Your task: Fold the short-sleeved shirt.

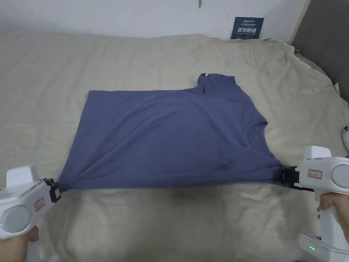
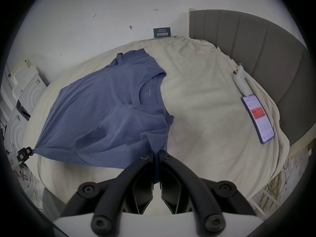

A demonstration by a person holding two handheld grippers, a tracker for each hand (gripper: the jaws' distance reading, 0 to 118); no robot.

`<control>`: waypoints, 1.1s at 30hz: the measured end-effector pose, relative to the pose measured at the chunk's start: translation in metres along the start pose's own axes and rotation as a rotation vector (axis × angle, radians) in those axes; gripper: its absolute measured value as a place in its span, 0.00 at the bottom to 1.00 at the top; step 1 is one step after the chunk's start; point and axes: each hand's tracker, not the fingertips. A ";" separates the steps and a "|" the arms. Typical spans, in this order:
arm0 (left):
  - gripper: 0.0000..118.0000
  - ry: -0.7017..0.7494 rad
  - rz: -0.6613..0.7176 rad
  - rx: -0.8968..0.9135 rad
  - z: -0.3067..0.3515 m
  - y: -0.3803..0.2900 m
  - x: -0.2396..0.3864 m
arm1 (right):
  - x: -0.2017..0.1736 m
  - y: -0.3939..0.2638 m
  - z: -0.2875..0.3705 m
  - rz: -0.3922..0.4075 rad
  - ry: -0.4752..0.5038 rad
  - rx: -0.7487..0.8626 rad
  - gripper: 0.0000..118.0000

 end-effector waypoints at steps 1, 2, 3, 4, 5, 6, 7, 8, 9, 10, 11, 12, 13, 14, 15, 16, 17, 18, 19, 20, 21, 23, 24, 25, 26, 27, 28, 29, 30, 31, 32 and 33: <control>0.00 0.000 0.012 -0.005 0.006 -0.007 -0.003 | 0.004 -0.006 0.003 0.005 0.000 -0.004 0.03; 0.00 0.000 0.022 -0.007 0.011 -0.014 -0.005 | 0.006 -0.011 0.007 0.007 -0.001 -0.005 0.03; 0.00 -0.003 0.023 -0.011 0.015 -0.020 -0.006 | 0.008 -0.018 0.010 0.008 -0.002 -0.006 0.03; 0.00 -0.003 0.024 -0.015 0.019 -0.026 -0.006 | 0.009 -0.024 0.014 0.010 0.001 -0.010 0.03; 0.00 -0.004 0.018 -0.017 0.023 -0.031 -0.006 | 0.012 -0.029 0.016 0.012 0.002 -0.012 0.03; 0.00 -0.003 0.004 -0.019 0.027 -0.035 -0.006 | 0.013 -0.035 0.018 0.016 0.001 -0.014 0.03; 0.00 -0.005 -0.011 -0.020 0.030 -0.039 -0.005 | 0.014 -0.040 0.020 0.023 0.001 -0.023 0.03; 0.00 -0.008 -0.024 -0.024 0.032 -0.043 -0.006 | 0.015 -0.045 0.021 0.028 0.004 -0.028 0.03; 0.00 -0.003 -0.046 -0.033 0.033 -0.046 -0.007 | 0.017 -0.051 0.022 0.031 0.006 -0.036 0.03; 0.00 0.002 -0.060 -0.041 0.034 -0.048 -0.008 | 0.018 -0.056 0.022 0.033 0.009 -0.047 0.03; 0.00 0.004 -0.065 -0.044 0.034 -0.051 -0.008 | 0.019 -0.060 0.021 0.035 0.009 -0.057 0.03; 0.00 0.007 -0.072 -0.057 0.033 -0.053 -0.009 | 0.019 -0.065 0.020 0.040 0.010 -0.067 0.03; 0.00 0.013 -0.082 -0.077 0.032 -0.055 -0.010 | 0.019 -0.070 0.020 0.045 0.010 -0.076 0.03; 0.00 0.017 -0.083 -0.084 0.031 -0.056 -0.010 | 0.018 -0.072 0.018 0.049 0.007 -0.082 0.03; 0.00 0.020 -0.086 -0.098 0.029 -0.058 -0.010 | 0.018 -0.075 0.016 0.051 0.003 -0.088 0.03; 0.06 0.021 -0.089 -0.108 0.028 -0.059 -0.009 | 0.018 -0.077 0.014 0.048 0.003 -0.094 0.04; 0.09 0.021 -0.087 -0.104 0.028 -0.059 -0.009 | 0.019 -0.078 0.012 0.044 0.002 -0.094 0.05; 0.12 0.023 -0.084 -0.103 0.028 -0.058 -0.008 | 0.018 -0.078 0.011 0.038 0.001 -0.091 0.07; 0.12 0.029 -0.083 -0.113 0.028 -0.057 -0.008 | 0.018 -0.078 0.011 0.034 0.000 -0.090 0.07; 0.22 0.037 -0.085 -0.128 0.028 -0.055 -0.009 | 0.018 -0.077 0.012 0.036 -0.001 -0.096 0.16; 0.46 0.032 -0.087 -0.138 0.028 -0.051 -0.012 | 0.015 -0.077 0.017 0.053 -0.011 -0.110 0.43; 0.82 0.041 -0.070 -0.152 0.032 -0.044 -0.022 | 0.016 -0.075 0.027 0.099 -0.031 -0.118 0.84; 0.94 0.029 -0.035 -0.149 0.036 -0.038 -0.029 | 0.017 -0.073 0.034 0.117 -0.040 -0.104 0.91; 0.98 0.011 0.004 -0.134 0.040 -0.031 -0.034 | 0.019 -0.070 0.042 0.126 -0.049 -0.068 0.91; 0.98 -0.005 0.036 -0.118 0.044 -0.022 -0.039 | 0.020 -0.066 0.050 0.130 -0.062 -0.040 0.91; 0.98 -0.010 0.061 -0.108 0.048 -0.013 -0.042 | 0.020 -0.060 0.058 0.137 -0.072 -0.016 0.91; 0.98 -0.003 0.076 -0.089 0.053 -0.003 -0.042 | 0.019 -0.053 0.065 0.135 -0.080 0.018 0.91; 0.98 -0.001 0.071 -0.059 0.057 0.006 -0.039 | 0.018 -0.048 0.072 0.134 -0.088 0.049 0.91; 0.98 -0.009 0.063 -0.009 0.063 0.015 -0.035 | 0.015 -0.041 0.081 0.136 -0.093 0.090 0.91; 0.98 -0.013 0.049 0.037 0.069 0.022 -0.029 | 0.011 -0.035 0.090 0.133 -0.088 0.143 0.91; 0.99 -0.014 0.029 0.074 0.075 0.028 -0.022 | 0.007 -0.031 0.097 0.130 -0.086 0.185 0.91; 0.98 -0.016 0.010 0.120 0.080 0.034 -0.013 | 0.002 -0.028 0.106 0.123 -0.079 0.237 0.91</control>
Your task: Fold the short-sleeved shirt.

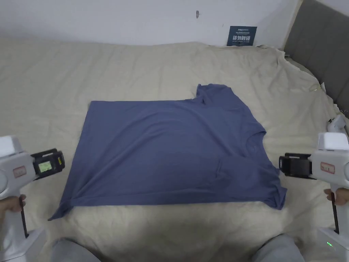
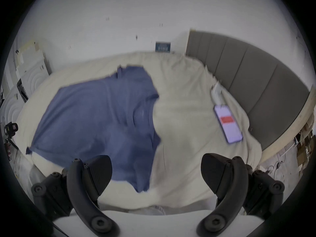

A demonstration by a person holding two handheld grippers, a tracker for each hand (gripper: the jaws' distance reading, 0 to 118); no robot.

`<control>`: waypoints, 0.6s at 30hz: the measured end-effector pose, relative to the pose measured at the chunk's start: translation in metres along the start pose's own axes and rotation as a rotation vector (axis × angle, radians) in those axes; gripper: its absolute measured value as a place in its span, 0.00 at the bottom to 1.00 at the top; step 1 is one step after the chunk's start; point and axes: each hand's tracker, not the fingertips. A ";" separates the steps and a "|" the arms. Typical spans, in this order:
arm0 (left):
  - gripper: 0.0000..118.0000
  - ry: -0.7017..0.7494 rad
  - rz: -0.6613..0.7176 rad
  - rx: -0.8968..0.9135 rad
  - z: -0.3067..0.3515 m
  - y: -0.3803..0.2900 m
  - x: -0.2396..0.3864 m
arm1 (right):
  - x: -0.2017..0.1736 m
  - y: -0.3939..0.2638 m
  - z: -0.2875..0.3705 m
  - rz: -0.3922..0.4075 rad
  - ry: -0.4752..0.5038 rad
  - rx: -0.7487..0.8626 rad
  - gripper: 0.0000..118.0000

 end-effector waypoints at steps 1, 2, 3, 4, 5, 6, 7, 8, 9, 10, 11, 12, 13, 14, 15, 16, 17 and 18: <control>0.99 -0.003 -0.018 0.049 0.005 0.005 0.009 | -0.005 0.006 0.008 -0.006 0.003 0.051 0.91; 0.98 0.000 -0.025 0.097 0.011 0.006 0.018 | -0.009 0.010 0.014 -0.009 0.002 0.096 0.91; 0.97 0.000 -0.031 0.162 0.017 0.005 0.026 | -0.015 0.011 0.021 -0.011 -0.009 0.162 0.91; 0.96 -0.009 -0.045 0.240 0.022 0.003 0.033 | -0.020 0.011 0.026 -0.014 -0.028 0.216 0.91; 0.94 -0.003 -0.052 0.289 0.026 0.001 0.040 | -0.025 0.011 0.031 -0.021 -0.039 0.256 0.91; 0.90 -0.001 -0.062 0.310 0.030 -0.002 0.047 | -0.030 0.010 0.035 -0.027 -0.039 0.303 0.91; 0.86 -0.009 -0.073 0.324 0.034 -0.004 0.054 | -0.035 0.007 0.040 -0.031 -0.024 0.344 0.91; 0.81 -0.020 -0.076 0.340 0.037 -0.006 0.059 | -0.039 0.004 0.041 -0.034 -0.006 0.368 0.91; 0.73 -0.028 -0.082 0.361 0.041 -0.009 0.064 | -0.043 0.000 0.044 -0.036 0.006 0.394 0.91; 0.68 -0.041 -0.083 0.380 0.046 -0.012 0.067 | -0.047 -0.004 0.047 -0.039 0.016 0.419 0.91; 0.62 -0.050 -0.080 0.393 0.049 -0.014 0.071 | -0.050 -0.008 0.049 -0.041 0.016 0.433 0.91; 0.50 -0.062 -0.073 0.399 0.052 -0.017 0.075 | -0.051 -0.012 0.046 -0.040 0.017 0.434 0.87; 0.37 -0.079 -0.071 0.400 0.055 -0.019 0.078 | -0.053 -0.015 0.046 -0.041 0.017 0.435 0.81; 0.27 -0.094 -0.067 0.406 0.056 -0.022 0.078 | -0.055 -0.018 0.046 -0.046 0.021 0.441 0.73; 0.22 -0.100 -0.066 0.412 0.058 -0.024 0.081 | -0.056 -0.021 0.047 -0.059 0.041 0.446 0.68; 0.22 -0.096 -0.068 0.415 0.059 -0.026 0.084 | -0.059 -0.023 0.047 -0.069 0.060 0.443 0.68; 0.11 -0.093 -0.074 0.419 0.060 -0.028 0.087 | -0.061 -0.024 0.047 -0.070 0.060 0.441 0.54; 0.01 -0.090 -0.080 0.422 0.060 -0.029 0.088 | -0.063 -0.026 0.047 -0.069 0.059 0.442 0.34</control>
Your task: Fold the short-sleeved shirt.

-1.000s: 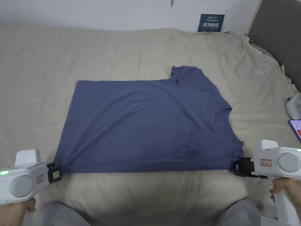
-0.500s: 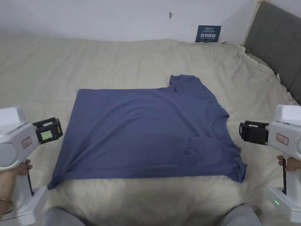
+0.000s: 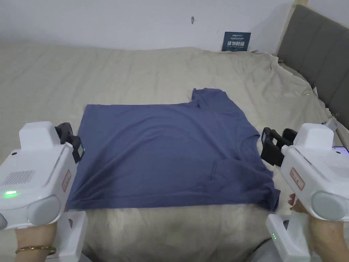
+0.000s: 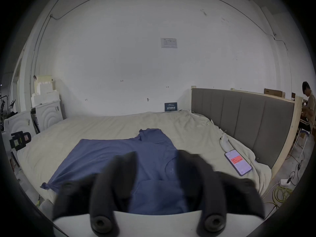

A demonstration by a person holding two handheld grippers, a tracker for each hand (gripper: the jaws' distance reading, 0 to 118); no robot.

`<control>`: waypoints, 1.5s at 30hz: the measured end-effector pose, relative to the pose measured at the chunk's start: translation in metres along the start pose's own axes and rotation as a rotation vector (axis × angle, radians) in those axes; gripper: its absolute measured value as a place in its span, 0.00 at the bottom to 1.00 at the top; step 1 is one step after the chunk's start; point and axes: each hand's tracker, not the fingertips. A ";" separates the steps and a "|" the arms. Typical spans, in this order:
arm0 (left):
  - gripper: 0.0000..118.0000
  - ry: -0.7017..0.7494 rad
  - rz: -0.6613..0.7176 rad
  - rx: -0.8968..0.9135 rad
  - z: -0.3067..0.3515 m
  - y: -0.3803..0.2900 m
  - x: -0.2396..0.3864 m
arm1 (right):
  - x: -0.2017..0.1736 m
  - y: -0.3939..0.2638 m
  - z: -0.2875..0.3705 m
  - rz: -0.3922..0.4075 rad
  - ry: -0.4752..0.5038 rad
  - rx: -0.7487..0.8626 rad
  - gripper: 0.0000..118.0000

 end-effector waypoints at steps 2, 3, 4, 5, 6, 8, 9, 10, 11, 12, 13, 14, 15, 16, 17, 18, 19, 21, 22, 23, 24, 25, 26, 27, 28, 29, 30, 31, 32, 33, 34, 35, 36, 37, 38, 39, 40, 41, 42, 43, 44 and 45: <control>0.00 -0.028 -0.005 -0.005 0.004 0.001 0.001 | -0.003 -0.003 0.000 -0.005 0.000 -0.010 0.17; 0.00 -0.042 -0.004 -0.007 0.007 0.001 0.002 | -0.002 -0.005 0.000 -0.032 0.023 -0.017 0.11; 0.00 -0.047 -0.008 -0.006 0.007 0.001 0.003 | -0.002 -0.006 0.000 -0.051 0.033 -0.021 0.03; 0.00 -0.047 -0.014 -0.003 0.009 0.000 0.004 | -0.003 -0.008 0.000 -0.046 0.025 -0.020 0.00; 0.00 -0.048 -0.018 -0.003 0.010 0.000 0.005 | -0.005 -0.009 0.002 -0.043 0.025 -0.018 0.00; 0.00 -0.060 -0.013 -0.012 0.010 0.000 0.005 | -0.005 -0.010 0.003 -0.031 0.030 -0.018 0.00; 0.00 -0.065 -0.010 -0.014 0.010 -0.002 0.005 | -0.005 -0.010 0.003 -0.028 0.036 -0.021 0.00; 0.00 -0.065 -0.010 -0.016 0.011 -0.003 0.006 | -0.007 -0.010 0.004 -0.031 0.045 -0.026 0.00; 0.00 -0.066 -0.010 -0.019 0.011 -0.004 0.006 | -0.007 -0.010 0.004 -0.030 0.047 -0.027 0.00; 0.00 -0.064 -0.011 -0.025 0.009 -0.005 0.006 | -0.007 -0.010 0.003 -0.028 0.047 -0.028 0.00; 0.00 -0.066 -0.012 -0.027 0.009 -0.006 0.006 | -0.007 -0.010 0.003 -0.024 0.044 -0.032 0.00; 0.00 -0.068 -0.011 -0.030 0.009 -0.007 0.006 | -0.006 -0.008 0.003 -0.024 0.044 -0.035 0.00; 0.00 -0.070 -0.012 -0.033 0.008 -0.007 0.006 | -0.005 -0.007 0.002 -0.027 0.045 -0.038 0.00; 0.00 -0.072 -0.015 -0.033 0.007 -0.008 0.007 | -0.004 -0.005 0.001 -0.026 0.043 -0.042 0.00; 0.00 -0.070 -0.018 -0.034 0.007 -0.008 0.007 | -0.002 -0.004 0.000 -0.023 0.041 -0.047 0.00; 0.00 -0.071 -0.022 -0.037 0.006 -0.009 0.007 | 0.000 -0.002 -0.001 -0.019 0.038 -0.053 0.00; 0.00 -0.070 -0.021 -0.037 0.005 -0.009 0.007 | 0.003 0.000 -0.004 -0.016 0.035 -0.064 0.00; 0.00 -0.071 -0.010 -0.042 0.004 -0.010 0.008 | 0.009 0.003 -0.012 -0.020 0.033 -0.106 0.00; 0.00 -0.071 -0.004 -0.044 0.003 -0.011 0.007 | 0.013 0.003 -0.017 -0.016 0.027 -0.134 0.00; 0.00 -0.072 -0.003 -0.044 0.002 -0.012 0.007 | 0.016 0.004 -0.022 -0.006 0.022 -0.169 0.00; 0.00 -0.068 -0.005 -0.044 0.002 -0.012 0.008 | 0.020 0.003 -0.030 -0.002 0.017 -0.225 0.00; 0.00 -0.066 -0.008 -0.044 0.002 -0.012 0.009 | 0.025 0.003 -0.038 -0.012 0.009 -0.263 0.00; 0.00 -0.069 -0.010 -0.046 0.002 -0.013 0.009 | 0.028 0.002 -0.045 -0.006 0.013 -0.327 0.00; 0.00 -0.069 -0.012 -0.046 0.002 -0.013 0.009 | 0.032 0.001 -0.054 0.003 0.024 -0.391 0.00; 0.00 -0.068 -0.016 -0.046 0.002 -0.013 0.010 | 0.035 -0.002 -0.062 0.011 0.023 -0.454 0.00; 0.00 -0.068 -0.018 -0.045 0.002 -0.013 0.010 | 0.037 -0.006 -0.067 0.008 0.016 -0.478 0.00; 0.00 -0.067 -0.018 -0.045 0.001 -0.014 0.010 | 0.038 -0.009 -0.069 0.004 0.016 -0.521 0.01; 0.00 -0.065 -0.017 -0.045 0.001 -0.014 0.010 | 0.039 -0.012 -0.074 -0.003 0.003 -0.578 0.06; 0.00 -0.065 -0.016 -0.045 0.000 -0.014 0.010 | 0.040 -0.016 -0.077 -0.018 -0.021 -0.596 0.21; 0.00 -0.064 -0.013 -0.047 0.000 -0.014 0.010 | 0.042 -0.021 -0.081 -0.019 0.000 -0.632 0.49; 0.00 -0.063 -0.012 -0.050 -0.001 -0.014 0.010 | 0.043 -0.027 -0.082 -0.024 0.008 -0.654 0.68; 0.00 -0.062 -0.013 -0.052 -0.001 -0.014 0.010 | 0.043 -0.031 -0.084 -0.019 -0.009 -0.666 0.82; 0.00 -0.060 -0.015 -0.056 -0.002 -0.015 0.009 | 0.042 -0.035 -0.086 -0.012 -0.022 -0.697 0.87; 0.00 -0.057 -0.018 -0.061 -0.003 -0.015 0.009 | 0.041 -0.040 -0.088 -0.003 -0.035 -0.724 0.87; 0.00 -0.052 -0.018 -0.068 -0.004 -0.016 0.008 | 0.043 -0.045 -0.089 0.003 -0.041 -0.754 0.87; 0.00 -0.051 -0.014 -0.074 -0.005 -0.017 0.007 | 0.044 -0.052 -0.091 0.000 -0.036 -0.761 0.87; 0.00 -0.050 -0.011 -0.081 -0.005 -0.018 0.005 | 0.046 -0.059 -0.093 0.000 -0.035 -0.779 0.87; 0.00 -0.047 -0.010 -0.087 -0.006 -0.018 0.005 | 0.047 -0.064 -0.095 -0.004 -0.043 -0.795 0.87; 0.00 -0.042 -0.012 -0.094 -0.006 -0.019 0.004 | 0.049 -0.070 -0.096 -0.013 -0.054 -0.804 0.87; 0.00 -0.041 -0.013 -0.099 -0.007 -0.020 0.003 | 0.051 -0.075 -0.097 -0.027 -0.066 -0.809 0.86; 0.00 -0.040 -0.014 -0.105 -0.007 -0.020 0.003 | 0.052 -0.078 -0.098 -0.037 -0.070 -0.812 0.86; 0.00 -0.038 -0.015 -0.111 -0.007 -0.021 0.002 | 0.053 -0.082 -0.099 -0.053 -0.078 -0.818 0.81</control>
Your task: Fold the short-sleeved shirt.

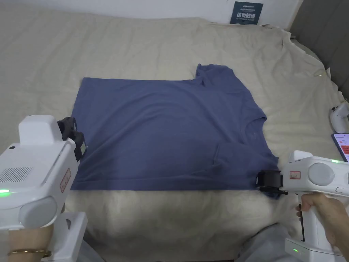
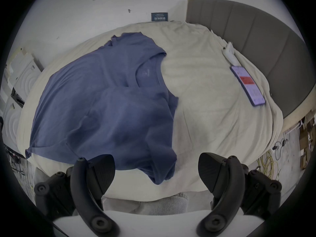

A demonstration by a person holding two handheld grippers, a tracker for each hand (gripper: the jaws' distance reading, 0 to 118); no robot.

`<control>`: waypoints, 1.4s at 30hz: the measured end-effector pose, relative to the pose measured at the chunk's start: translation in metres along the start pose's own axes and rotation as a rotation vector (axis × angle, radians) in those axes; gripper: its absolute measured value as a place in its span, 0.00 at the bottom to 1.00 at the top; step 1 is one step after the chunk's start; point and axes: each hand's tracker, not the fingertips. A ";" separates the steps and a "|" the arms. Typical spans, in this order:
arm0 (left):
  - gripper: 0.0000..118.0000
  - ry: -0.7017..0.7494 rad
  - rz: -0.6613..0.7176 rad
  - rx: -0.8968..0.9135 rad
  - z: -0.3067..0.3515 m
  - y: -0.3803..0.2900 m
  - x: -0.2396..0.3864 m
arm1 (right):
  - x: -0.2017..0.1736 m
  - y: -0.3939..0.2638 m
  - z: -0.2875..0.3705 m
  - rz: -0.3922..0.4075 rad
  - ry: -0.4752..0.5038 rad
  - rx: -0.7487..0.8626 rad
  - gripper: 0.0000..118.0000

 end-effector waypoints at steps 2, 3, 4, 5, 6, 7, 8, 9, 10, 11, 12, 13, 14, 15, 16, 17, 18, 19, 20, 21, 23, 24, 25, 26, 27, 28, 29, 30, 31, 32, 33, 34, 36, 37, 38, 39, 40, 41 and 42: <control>0.00 0.004 -0.004 -0.009 -0.001 -0.001 0.000 | 0.007 0.000 -0.009 0.001 0.010 -0.009 0.58; 0.00 0.008 -0.004 -0.014 -0.002 -0.001 -0.001 | 0.007 -0.002 -0.011 0.006 0.012 -0.010 0.36; 0.00 0.010 -0.002 -0.021 -0.003 -0.001 -0.001 | 0.006 -0.002 -0.013 0.011 0.019 -0.015 0.23; 0.00 0.011 0.001 -0.025 -0.004 -0.002 -0.001 | 0.006 -0.002 -0.017 0.009 0.039 -0.024 0.13; 0.00 0.012 0.004 -0.030 -0.005 -0.002 -0.001 | 0.005 -0.003 -0.018 0.004 0.054 -0.024 0.05; 0.00 0.015 0.007 -0.038 -0.006 -0.002 -0.002 | 0.002 -0.003 -0.017 0.002 0.059 -0.014 0.04; 0.00 0.017 0.011 -0.045 -0.007 -0.001 -0.002 | 0.000 -0.003 -0.016 0.006 0.055 -0.007 0.04; 0.02 0.018 0.016 -0.051 -0.008 0.000 -0.003 | -0.002 -0.001 -0.017 0.036 0.042 -0.003 0.04; 0.06 0.016 0.024 -0.065 -0.010 0.001 -0.005 | -0.003 0.000 -0.016 0.067 0.043 0.000 0.04; 0.11 0.011 0.033 -0.087 -0.012 0.002 -0.007 | -0.003 0.000 -0.015 0.070 0.042 0.001 0.04; 0.14 0.013 0.038 -0.117 -0.015 0.004 -0.010 | -0.001 0.000 -0.012 0.068 0.044 0.003 0.04; 0.14 0.007 0.042 -0.147 -0.018 0.006 -0.014 | -0.003 0.000 -0.008 0.066 0.051 0.008 0.04; 0.27 0.005 0.050 -0.172 -0.021 0.007 -0.018 | -0.003 0.000 -0.006 0.062 0.055 0.012 0.04; 0.53 0.005 0.070 -0.213 -0.025 0.009 -0.023 | -0.002 0.001 -0.004 0.057 0.060 0.020 0.04; 0.69 -0.001 0.083 -0.252 -0.029 0.011 -0.030 | -0.002 0.001 -0.002 0.056 0.062 0.024 0.04; 0.83 -0.005 0.094 -0.282 -0.032 0.013 -0.036 | -0.004 0.000 0.001 0.056 0.062 0.028 0.04; 0.96 -0.007 0.107 -0.295 -0.034 0.014 -0.043 | -0.005 0.000 0.003 0.056 0.064 0.031 0.04; 1.00 -0.008 0.118 -0.306 -0.035 0.014 -0.049 | -0.005 0.000 0.004 0.057 0.066 0.031 0.04; 1.00 -0.011 0.126 -0.327 -0.035 0.014 -0.056 | -0.005 0.000 0.005 0.056 0.068 0.034 0.04; 1.00 -0.014 0.123 -0.349 -0.036 0.014 -0.064 | -0.006 0.000 0.005 0.057 0.070 0.036 0.04; 1.00 0.025 0.095 -0.410 -0.038 0.008 -0.076 | -0.007 0.001 0.006 0.060 0.069 0.037 0.04; 1.00 0.042 0.073 -0.451 -0.041 0.001 -0.082 | -0.007 0.001 0.006 0.062 0.068 0.038 0.04; 1.00 0.057 0.054 -0.498 -0.043 -0.005 -0.088 | -0.008 0.001 0.006 0.061 0.067 0.038 0.04; 1.00 0.062 0.038 -0.545 -0.045 -0.012 -0.092 | -0.008 0.001 0.006 0.062 0.067 0.037 0.04; 1.00 0.059 0.022 -0.611 -0.047 -0.022 -0.095 | -0.009 0.002 0.006 0.062 0.065 0.036 0.04; 1.00 0.055 0.010 -0.667 -0.049 -0.031 -0.097 | -0.009 0.002 0.007 0.063 0.063 0.036 0.04; 0.99 0.061 -0.002 -0.698 -0.049 -0.039 -0.097 | -0.009 0.002 0.006 0.064 0.062 0.034 0.04; 0.93 0.065 -0.022 -0.717 -0.049 -0.048 -0.097 | -0.009 0.002 0.006 0.063 0.062 0.033 0.04; 0.88 0.063 -0.035 -0.718 -0.049 -0.057 -0.095 | -0.010 0.003 0.006 0.062 0.061 0.032 0.04; 0.81 0.060 -0.039 -0.724 -0.050 -0.063 -0.094 | -0.010 0.003 0.006 0.062 0.060 0.031 0.04; 0.71 0.061 -0.033 -0.732 -0.051 -0.069 -0.093 | -0.011 0.003 0.006 0.064 0.058 0.029 0.04; 0.63 0.065 -0.024 -0.733 -0.053 -0.072 -0.092 | -0.011 0.003 0.006 0.065 0.056 0.028 0.04; 0.33 0.090 0.010 -0.706 -0.055 -0.078 -0.089 | -0.012 0.003 0.006 0.066 0.054 0.025 0.04; 0.20 0.087 0.025 -0.689 -0.057 -0.079 -0.087 | -0.012 0.004 0.006 0.067 0.052 0.021 0.04; 0.10 0.075 0.027 -0.686 -0.059 -0.079 -0.086 | -0.012 0.005 0.005 0.068 0.051 0.018 0.04; 0.02 0.046 0.017 -0.691 -0.062 -0.079 -0.083 | -0.012 0.005 0.006 0.067 0.050 0.017 0.04; 0.00 0.033 0.003 -0.700 -0.065 -0.080 -0.081 | -0.012 0.005 0.006 0.062 0.050 0.018 0.04; 0.00 0.040 -0.010 -0.697 -0.066 -0.079 -0.079 | -0.011 0.006 0.006 0.054 0.052 0.018 0.04; 0.00 0.045 -0.021 -0.695 -0.066 -0.077 -0.078 | -0.010 0.007 0.006 0.048 0.054 0.017 0.04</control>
